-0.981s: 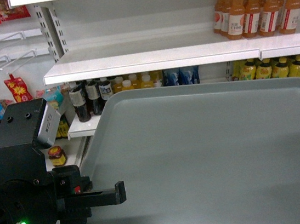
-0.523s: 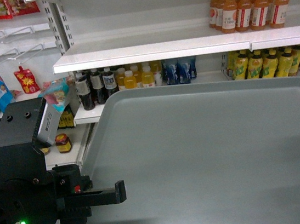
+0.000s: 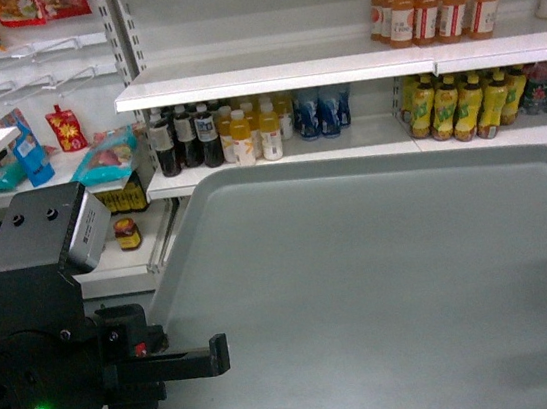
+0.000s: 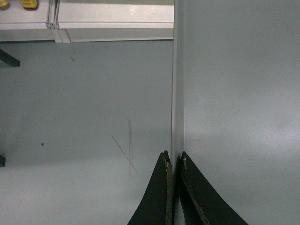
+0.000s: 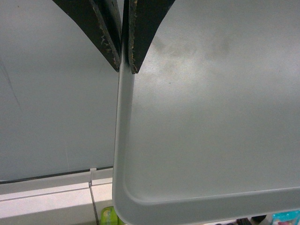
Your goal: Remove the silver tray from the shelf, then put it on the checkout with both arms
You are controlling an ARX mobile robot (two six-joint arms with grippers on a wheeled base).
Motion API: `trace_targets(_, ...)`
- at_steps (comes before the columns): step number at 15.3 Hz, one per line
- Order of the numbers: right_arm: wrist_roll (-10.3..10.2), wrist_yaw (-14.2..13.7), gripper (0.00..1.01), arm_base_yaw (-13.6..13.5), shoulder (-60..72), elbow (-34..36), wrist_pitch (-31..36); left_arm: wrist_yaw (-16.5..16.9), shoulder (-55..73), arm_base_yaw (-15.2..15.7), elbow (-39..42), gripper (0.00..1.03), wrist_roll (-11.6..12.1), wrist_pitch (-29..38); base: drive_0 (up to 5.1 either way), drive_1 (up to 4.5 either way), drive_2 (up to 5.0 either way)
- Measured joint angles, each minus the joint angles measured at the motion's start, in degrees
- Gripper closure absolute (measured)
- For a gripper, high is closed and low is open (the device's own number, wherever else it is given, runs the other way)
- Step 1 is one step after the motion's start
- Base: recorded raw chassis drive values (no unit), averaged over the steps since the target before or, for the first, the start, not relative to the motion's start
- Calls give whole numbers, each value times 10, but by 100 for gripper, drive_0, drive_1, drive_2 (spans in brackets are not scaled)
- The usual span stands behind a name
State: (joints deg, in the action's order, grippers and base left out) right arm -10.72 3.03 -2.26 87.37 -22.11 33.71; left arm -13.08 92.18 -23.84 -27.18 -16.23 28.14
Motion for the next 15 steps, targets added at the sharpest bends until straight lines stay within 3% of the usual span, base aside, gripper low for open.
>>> trace_targets(15,0,0,98,0,0,0,2,0,0,0,0,100,0,2,11,-403,424)
